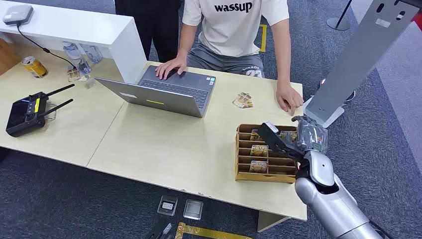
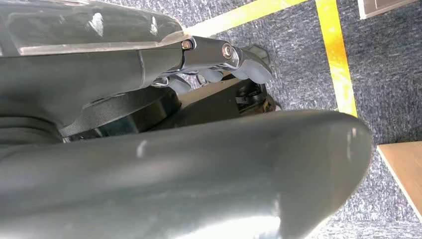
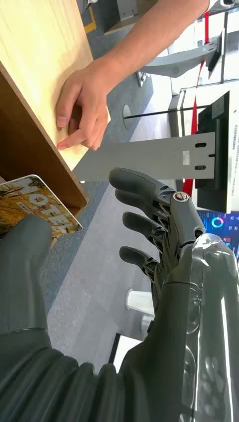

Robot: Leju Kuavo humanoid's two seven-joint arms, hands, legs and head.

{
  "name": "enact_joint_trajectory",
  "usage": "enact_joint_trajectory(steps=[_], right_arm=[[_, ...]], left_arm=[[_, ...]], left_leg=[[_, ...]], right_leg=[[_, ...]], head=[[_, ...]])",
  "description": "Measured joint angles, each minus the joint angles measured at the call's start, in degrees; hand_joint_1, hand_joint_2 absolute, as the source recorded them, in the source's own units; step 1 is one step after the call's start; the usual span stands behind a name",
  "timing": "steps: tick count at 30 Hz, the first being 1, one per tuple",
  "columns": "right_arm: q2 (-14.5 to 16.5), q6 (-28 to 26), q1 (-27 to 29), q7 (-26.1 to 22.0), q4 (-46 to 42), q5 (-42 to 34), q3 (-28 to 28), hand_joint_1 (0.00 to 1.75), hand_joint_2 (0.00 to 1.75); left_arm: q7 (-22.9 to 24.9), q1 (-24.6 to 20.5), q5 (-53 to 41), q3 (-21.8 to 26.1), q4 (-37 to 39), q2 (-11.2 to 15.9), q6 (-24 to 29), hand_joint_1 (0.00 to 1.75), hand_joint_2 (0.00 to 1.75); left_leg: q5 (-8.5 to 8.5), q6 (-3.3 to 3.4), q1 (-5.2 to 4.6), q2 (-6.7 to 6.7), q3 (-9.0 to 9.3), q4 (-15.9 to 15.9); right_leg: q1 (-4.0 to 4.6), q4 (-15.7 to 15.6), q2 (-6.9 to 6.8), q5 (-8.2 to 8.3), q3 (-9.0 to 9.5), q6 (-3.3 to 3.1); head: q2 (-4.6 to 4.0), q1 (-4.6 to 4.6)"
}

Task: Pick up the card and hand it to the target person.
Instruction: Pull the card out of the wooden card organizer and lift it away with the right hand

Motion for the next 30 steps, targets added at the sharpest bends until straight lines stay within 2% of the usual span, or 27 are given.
enact_joint_trajectory(steps=[15,19,30], right_arm=[[-1.2,0.3,2.5,2.0,-5.2,0.2,-0.1,0.63,1.75],[-1.6,0.4,3.2,2.8,-6.6,0.3,-0.2,0.71,1.75],[-3.1,2.3,6.3,4.3,-10.6,0.6,-1.7,0.78,1.75]], left_arm=[[0.0,0.0,0.1,0.0,0.0,0.0,0.1,0.00,0.00],[0.0,0.0,0.2,0.0,0.0,0.0,0.1,0.00,0.00],[0.3,0.0,0.2,0.0,0.0,0.0,0.1,0.00,0.00]], left_leg=[[0.00,0.00,0.00,0.00,0.00,0.0],[0.00,0.00,0.00,0.00,0.00,0.0],[0.00,0.00,0.00,0.00,-0.01,0.0]], right_leg=[[0.00,0.0,0.00,0.00,-0.01,0.00],[0.00,0.0,0.00,0.00,-0.01,0.00],[0.00,0.0,0.00,0.00,-0.02,0.00]], head=[[0.00,-0.01],[0.00,-0.01],[0.00,-0.01]])
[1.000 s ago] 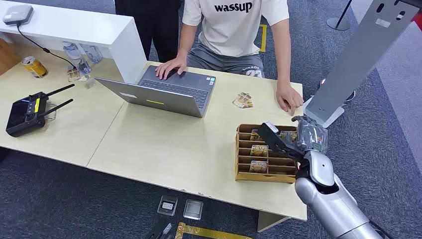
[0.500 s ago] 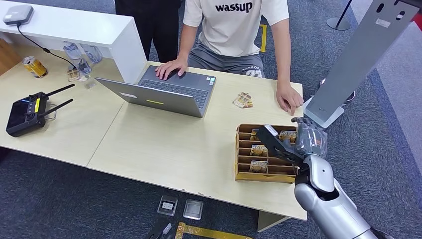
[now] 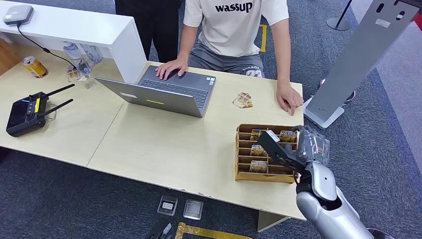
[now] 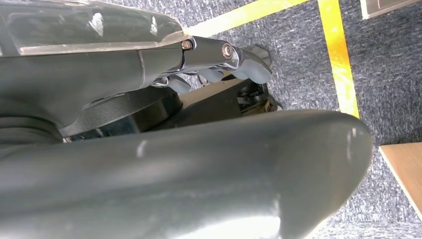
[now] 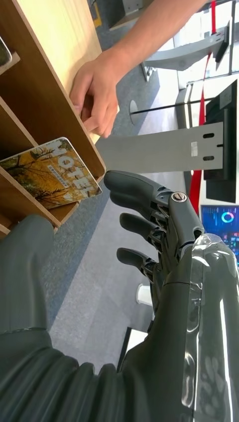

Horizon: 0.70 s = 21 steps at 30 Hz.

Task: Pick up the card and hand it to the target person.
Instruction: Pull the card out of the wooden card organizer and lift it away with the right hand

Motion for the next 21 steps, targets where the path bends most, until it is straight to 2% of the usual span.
enact_joint_trajectory(steps=[21], right_arm=[[0.4,-2.0,-2.1,-3.5,4.3,-1.3,-0.2,0.74,1.75]], left_arm=[[0.1,0.0,0.0,0.0,0.0,0.0,0.0,0.00,0.00]], left_leg=[[0.00,0.00,0.00,-0.01,-0.03,0.0]], right_leg=[[0.00,0.0,0.00,0.00,0.00,0.00]], head=[[0.00,-0.01]])
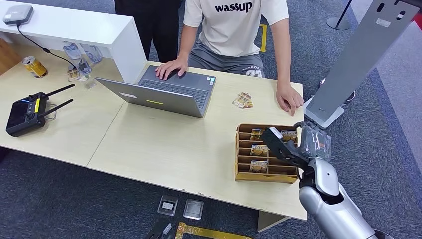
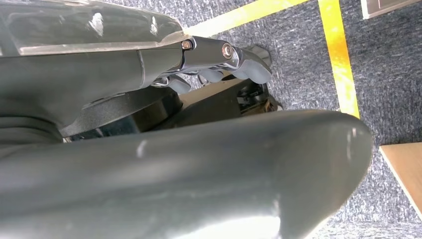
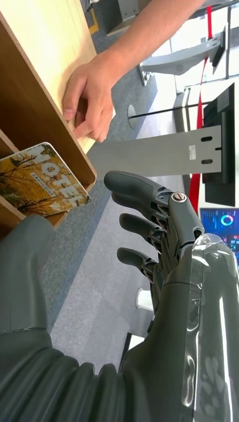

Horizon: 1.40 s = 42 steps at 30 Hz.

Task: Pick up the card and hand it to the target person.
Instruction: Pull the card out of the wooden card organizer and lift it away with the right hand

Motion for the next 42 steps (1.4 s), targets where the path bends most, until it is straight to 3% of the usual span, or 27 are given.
enact_joint_trajectory(steps=[27,32,38,42], right_arm=[[1.8,-1.0,-1.3,-2.2,6.7,-2.1,0.1,0.80,1.75],[2.0,-1.2,-1.5,-2.3,7.3,-2.1,0.1,0.90,1.75],[2.0,-1.5,-1.7,-2.2,8.0,-2.2,0.1,1.31,1.75],[2.2,-1.7,-1.8,-2.1,8.2,-2.1,0.3,1.27,1.75]], left_arm=[[0.0,0.0,0.0,0.0,0.0,0.0,0.0,0.00,0.00],[0.0,0.0,0.0,0.0,0.0,0.0,0.0,0.00,0.00],[0.0,0.0,0.0,0.0,0.0,0.0,0.0,0.00,0.00],[0.0,0.0,0.0,0.0,0.0,0.0,0.0,0.00,0.00]], left_leg=[[0.00,0.00,0.00,0.01,0.03,0.0],[0.00,0.00,0.00,0.01,0.04,0.0],[0.00,0.00,0.00,0.00,0.03,0.0],[0.00,0.00,0.00,0.00,0.03,0.0]], right_leg=[[0.00,0.0,0.00,0.00,0.01,0.00],[0.00,0.0,0.00,0.00,0.03,0.00],[0.00,0.0,0.00,0.01,0.03,0.01],[0.00,0.0,0.01,0.01,0.02,0.01]], head=[[0.00,0.00],[0.00,0.01],[0.00,0.00],[0.00,0.00]])
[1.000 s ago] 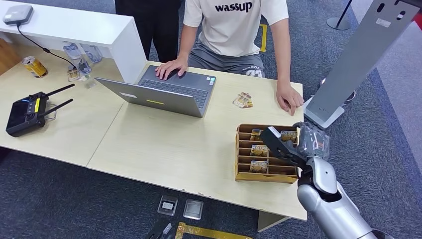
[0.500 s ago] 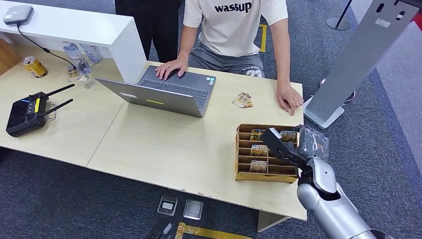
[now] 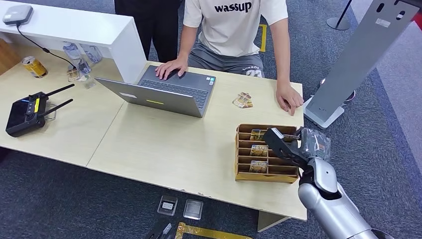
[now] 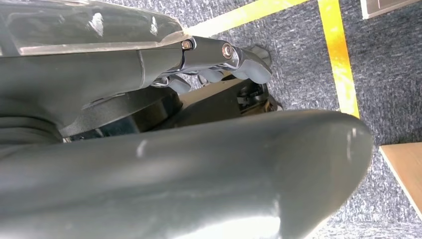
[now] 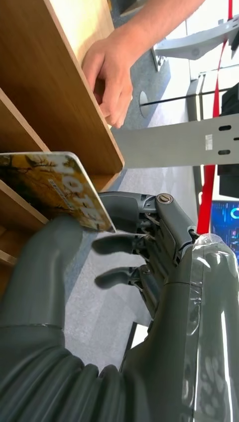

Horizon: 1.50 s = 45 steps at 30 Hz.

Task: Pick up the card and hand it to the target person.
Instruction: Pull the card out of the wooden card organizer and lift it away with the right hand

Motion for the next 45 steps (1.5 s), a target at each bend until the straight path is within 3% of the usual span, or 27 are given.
enact_joint_trajectory(steps=[13,17,21,36,45], right_arm=[[0.3,0.1,-0.1,1.8,-1.6,0.8,0.2,1.30,1.75],[0.3,0.2,0.0,1.8,-2.0,0.8,0.2,1.44,1.75],[0.3,0.3,0.0,1.9,-2.2,0.8,0.2,1.50,1.75],[-0.3,0.6,1.5,3.4,-3.9,0.8,-0.2,1.50,1.75],[-3.7,0.5,5.8,8.4,-14.6,3.2,-3.8,1.50,1.75]], left_arm=[[0.1,0.0,0.1,0.0,0.0,0.0,0.0,0.00,0.00],[0.1,0.0,0.1,0.0,0.0,0.0,0.0,0.00,0.00],[-0.1,0.0,0.1,0.0,0.0,0.0,0.0,0.00,1.75],[-1.0,0.0,-0.1,0.0,0.0,0.0,-0.1,0.00,1.75],[-0.8,0.1,0.6,0.0,0.0,0.0,-0.1,0.00,1.75]], left_leg=[[0.01,0.00,0.00,0.00,0.00,0.0],[0.00,0.00,0.00,0.00,-0.01,0.0],[0.00,0.00,0.00,0.00,0.00,0.0],[0.00,0.00,0.00,0.00,0.00,0.0],[0.00,0.00,0.00,-0.01,0.00,0.0]], right_leg=[[0.00,0.0,0.00,0.00,0.00,0.00],[0.00,0.0,0.00,0.00,-0.01,0.00],[0.00,0.0,0.00,0.00,-0.02,0.00],[0.00,0.0,0.00,0.00,-0.02,0.00],[0.00,0.0,-0.01,0.00,-0.02,0.00]], head=[[0.00,0.01],[0.00,0.00],[0.00,0.00],[0.00,0.00],[0.00,0.01]])
